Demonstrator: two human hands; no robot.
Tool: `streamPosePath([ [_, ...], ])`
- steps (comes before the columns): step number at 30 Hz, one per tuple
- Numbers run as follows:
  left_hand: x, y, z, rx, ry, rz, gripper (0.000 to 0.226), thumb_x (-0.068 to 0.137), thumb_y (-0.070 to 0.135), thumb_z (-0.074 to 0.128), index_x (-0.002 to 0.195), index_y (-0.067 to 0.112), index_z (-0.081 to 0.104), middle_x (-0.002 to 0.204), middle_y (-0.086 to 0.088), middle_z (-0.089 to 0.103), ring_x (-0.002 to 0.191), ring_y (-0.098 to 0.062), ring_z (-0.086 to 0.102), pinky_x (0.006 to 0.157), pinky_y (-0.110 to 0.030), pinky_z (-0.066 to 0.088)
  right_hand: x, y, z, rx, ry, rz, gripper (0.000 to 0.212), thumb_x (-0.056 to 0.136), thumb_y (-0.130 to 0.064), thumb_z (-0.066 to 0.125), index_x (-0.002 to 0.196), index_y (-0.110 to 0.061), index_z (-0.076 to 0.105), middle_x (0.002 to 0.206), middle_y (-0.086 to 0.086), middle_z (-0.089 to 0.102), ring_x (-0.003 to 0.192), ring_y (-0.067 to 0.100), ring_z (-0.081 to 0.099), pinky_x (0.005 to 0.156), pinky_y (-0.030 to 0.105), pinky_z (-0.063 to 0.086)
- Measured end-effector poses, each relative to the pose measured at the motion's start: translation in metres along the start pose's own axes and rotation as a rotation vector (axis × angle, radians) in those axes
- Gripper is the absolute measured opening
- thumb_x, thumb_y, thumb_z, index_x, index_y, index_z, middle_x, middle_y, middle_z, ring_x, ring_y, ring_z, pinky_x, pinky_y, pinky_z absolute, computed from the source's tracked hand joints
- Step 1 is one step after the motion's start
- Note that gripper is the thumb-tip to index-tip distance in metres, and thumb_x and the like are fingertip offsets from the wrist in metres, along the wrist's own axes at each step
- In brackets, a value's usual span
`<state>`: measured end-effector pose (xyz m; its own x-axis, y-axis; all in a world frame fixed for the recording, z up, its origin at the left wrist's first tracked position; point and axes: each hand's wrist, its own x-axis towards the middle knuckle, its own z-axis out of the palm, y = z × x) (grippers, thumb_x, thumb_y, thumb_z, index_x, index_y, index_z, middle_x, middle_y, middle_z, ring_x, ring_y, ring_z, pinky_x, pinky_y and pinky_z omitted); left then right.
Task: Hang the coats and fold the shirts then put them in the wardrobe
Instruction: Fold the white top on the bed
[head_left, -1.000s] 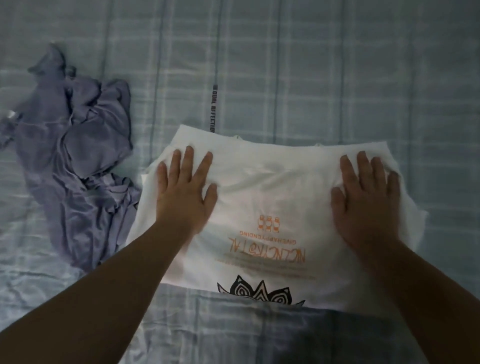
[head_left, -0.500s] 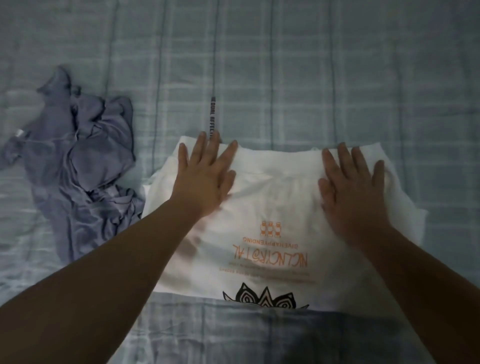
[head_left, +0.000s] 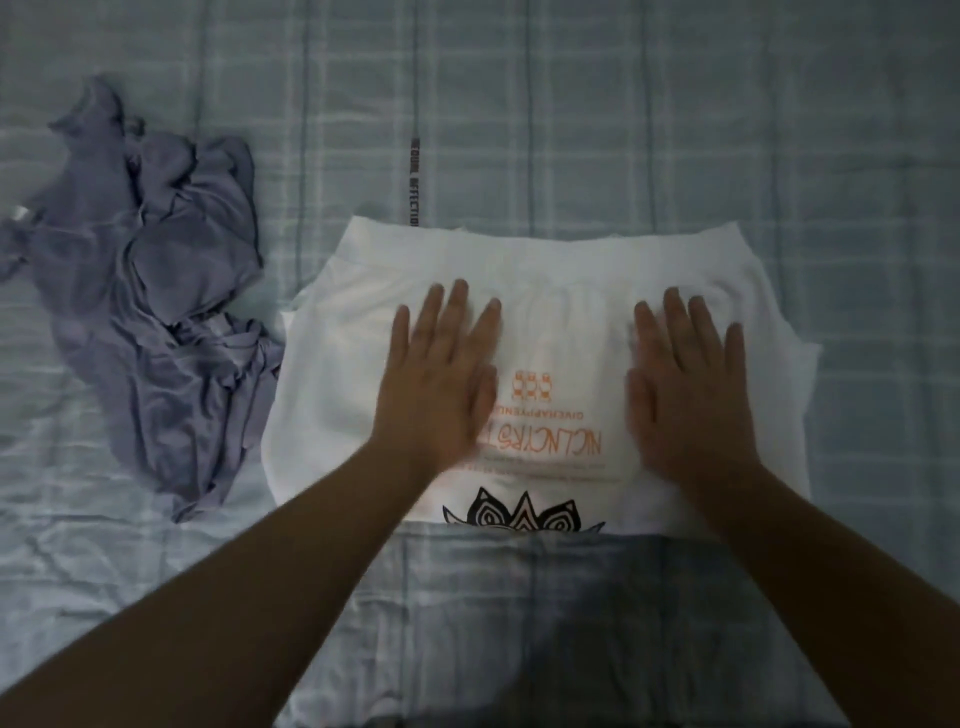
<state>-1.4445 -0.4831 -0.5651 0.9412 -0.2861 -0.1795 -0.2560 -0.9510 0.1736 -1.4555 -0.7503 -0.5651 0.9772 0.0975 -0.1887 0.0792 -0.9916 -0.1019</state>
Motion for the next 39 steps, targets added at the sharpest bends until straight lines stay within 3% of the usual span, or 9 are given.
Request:
streamPosePath([
  [11,-0.069,0.022,0.043,0.100,-0.100,-0.075,0.063,0.100,0.051,0.016,0.158,0.027,0.008,0.165,-0.011,0.005,0.152,-0.030,-0.003,0.119,-0.058,0.005,-0.101,0.044,0.033,-0.003,0.015,0.142,0.062,0.097,-0.036,0.034,0.154,-0.015,0.028,0.161,0.012,0.025,0.148,0.035,0.022,0.121,0.052,0.013],
  [14,-0.069,0.025,0.034,0.080,-0.103,-0.081,0.062,0.101,0.049,0.018,0.158,0.026,0.011,0.165,-0.012,0.006,0.152,-0.031,-0.002,0.120,-0.058,0.005,-0.100,0.048,0.026,0.243,0.163,0.179,0.057,0.096,-0.029,0.040,0.150,-0.012,0.037,0.159,0.016,0.030,0.146,0.035,0.026,0.120,0.049,0.018],
  [17,-0.062,0.043,0.024,0.006,-0.097,0.007,0.060,0.100,0.043,0.027,0.156,0.024,0.020,0.164,-0.014,0.013,0.151,-0.033,0.004,0.119,-0.058,0.010,-0.105,0.058,0.015,0.508,0.323,0.496,0.060,0.089,-0.030,0.046,0.144,-0.005,0.044,0.152,0.021,0.038,0.141,0.036,0.033,0.119,0.044,0.024],
  [20,-0.045,0.082,0.018,-0.051,-0.120,0.201,0.060,0.099,0.038,0.028,0.156,0.023,0.020,0.164,-0.012,0.012,0.152,-0.032,0.002,0.119,-0.055,0.015,-0.104,0.064,0.005,0.719,0.204,0.821,0.075,0.080,-0.038,0.051,0.143,0.001,0.043,0.140,0.025,0.049,0.129,0.039,0.045,0.112,0.048,0.034],
  [26,-0.008,0.136,0.022,-0.109,-0.107,0.244,0.064,0.096,0.036,0.033,0.156,0.023,0.018,0.164,-0.009,0.013,0.152,-0.028,0.001,0.121,-0.048,0.014,-0.081,0.074,-0.015,0.780,-0.090,0.934,0.058,0.087,-0.033,0.065,0.135,-0.006,0.047,0.127,0.021,0.059,0.117,0.039,0.056,0.096,0.041,0.043],
  [31,-0.004,0.116,0.013,-0.135,-0.088,0.223,0.067,0.092,0.033,0.034,0.155,0.018,0.020,0.163,-0.011,0.017,0.151,-0.031,0.002,0.121,-0.048,0.015,-0.075,0.057,-0.037,0.987,-0.137,0.838,0.065,0.068,-0.039,0.061,0.128,-0.012,0.058,0.120,0.015,0.065,0.108,0.033,0.062,0.094,0.042,0.047],
  [34,-0.011,0.079,-0.007,-0.197,-0.016,0.233,0.066,0.093,0.031,0.038,0.155,0.017,0.020,0.163,-0.012,0.017,0.152,-0.030,0.000,0.123,-0.046,0.012,-0.074,0.024,-0.067,1.168,-0.082,0.748,0.050,0.070,-0.029,0.060,0.120,-0.026,0.060,0.111,0.001,0.070,0.098,0.020,0.066,0.089,0.044,0.054],
  [37,-0.027,0.030,-0.035,-0.317,0.039,0.180,0.067,0.092,0.028,0.041,0.155,0.018,0.020,0.163,-0.011,0.016,0.152,-0.026,-0.002,0.123,-0.040,0.008,-0.064,-0.035,-0.098,1.164,-0.076,0.637,0.055,0.084,-0.021,0.060,0.137,-0.028,0.048,0.116,-0.001,0.067,0.100,0.017,0.065,0.084,0.041,0.055],
  [39,-0.038,-0.008,-0.053,-0.388,0.056,0.122,0.068,0.091,0.027,0.041,0.154,0.020,0.020,0.163,-0.010,0.016,0.152,-0.025,-0.002,0.122,-0.039,0.008,-0.052,-0.085,-0.113,1.100,-0.083,0.563,0.070,0.082,-0.024,0.058,0.146,-0.040,0.035,0.131,-0.004,0.059,0.113,0.019,0.059,0.095,0.042,0.049],
])
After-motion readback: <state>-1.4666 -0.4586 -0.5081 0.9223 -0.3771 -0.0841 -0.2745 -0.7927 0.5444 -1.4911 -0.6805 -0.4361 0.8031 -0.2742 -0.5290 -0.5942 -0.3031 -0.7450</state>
